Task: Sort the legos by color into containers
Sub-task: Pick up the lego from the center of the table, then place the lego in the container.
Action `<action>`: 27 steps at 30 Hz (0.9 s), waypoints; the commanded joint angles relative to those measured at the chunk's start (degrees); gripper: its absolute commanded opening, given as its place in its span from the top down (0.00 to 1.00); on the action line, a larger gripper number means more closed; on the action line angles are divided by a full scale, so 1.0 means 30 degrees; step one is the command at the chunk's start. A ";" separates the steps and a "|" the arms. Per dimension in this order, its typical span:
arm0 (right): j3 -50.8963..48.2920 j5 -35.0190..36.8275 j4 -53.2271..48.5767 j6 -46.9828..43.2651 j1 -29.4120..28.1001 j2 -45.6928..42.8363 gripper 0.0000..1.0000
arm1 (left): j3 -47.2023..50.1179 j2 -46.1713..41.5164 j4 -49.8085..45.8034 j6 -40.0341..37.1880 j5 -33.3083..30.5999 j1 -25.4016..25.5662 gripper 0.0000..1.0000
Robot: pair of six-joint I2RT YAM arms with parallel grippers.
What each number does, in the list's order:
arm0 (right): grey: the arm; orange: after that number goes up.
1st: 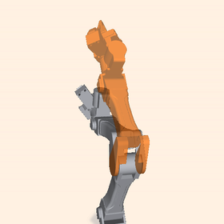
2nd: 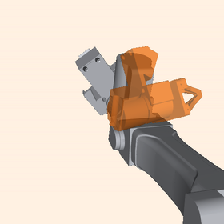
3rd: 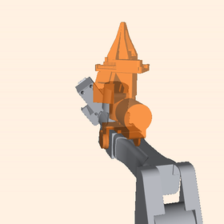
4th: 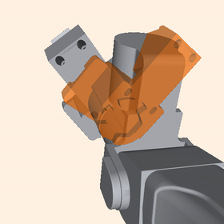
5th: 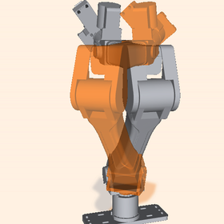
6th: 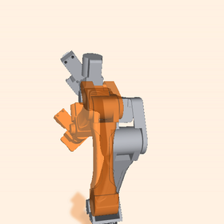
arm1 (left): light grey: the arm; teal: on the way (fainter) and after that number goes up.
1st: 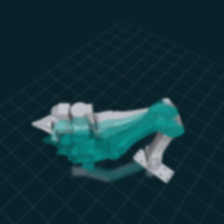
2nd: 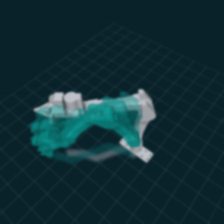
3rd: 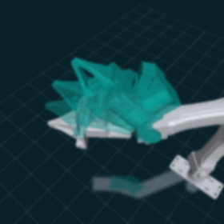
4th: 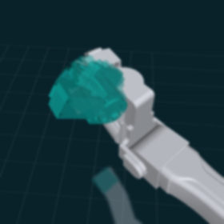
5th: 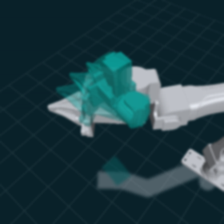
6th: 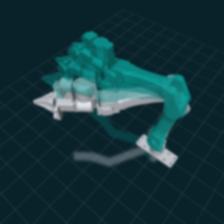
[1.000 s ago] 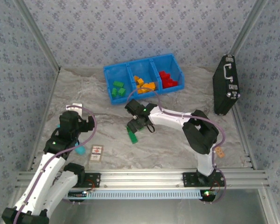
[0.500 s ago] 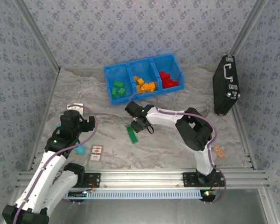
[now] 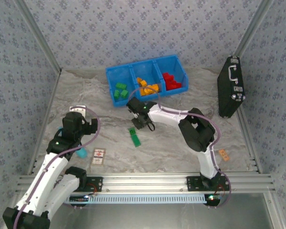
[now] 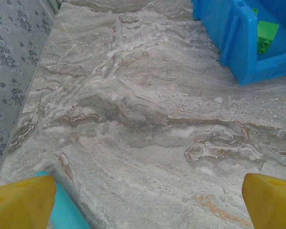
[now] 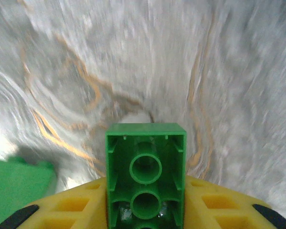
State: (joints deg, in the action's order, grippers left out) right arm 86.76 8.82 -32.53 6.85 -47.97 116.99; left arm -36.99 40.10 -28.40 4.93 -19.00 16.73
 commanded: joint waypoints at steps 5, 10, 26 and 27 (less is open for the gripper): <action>0.4281 0.0210 -0.1159 -0.1907 0.0436 0.1226 0.62 | -0.0530 0.0105 0.0294 -0.0405 0.0163 -0.0245 0.00; 0.6754 0.0329 -0.1253 -0.2643 0.1025 0.2383 0.62 | -0.0529 0.0243 0.0307 -0.0412 0.0194 -0.0267 0.00; 1.2779 0.0023 0.0514 -0.3515 0.2446 0.6396 0.62 | -0.0589 0.0630 0.0416 -0.0534 0.0183 -0.0582 0.00; 1.3093 0.0019 0.0625 -0.3464 0.2471 0.6639 0.62 | -0.0589 0.0631 0.0423 -0.0549 0.0194 -0.0596 0.00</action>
State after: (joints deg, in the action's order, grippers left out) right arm 122.74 9.04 -32.40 -2.66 -40.73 134.26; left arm -36.99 42.17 -28.25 4.05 -18.85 15.35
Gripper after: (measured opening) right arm 0.384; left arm 0.998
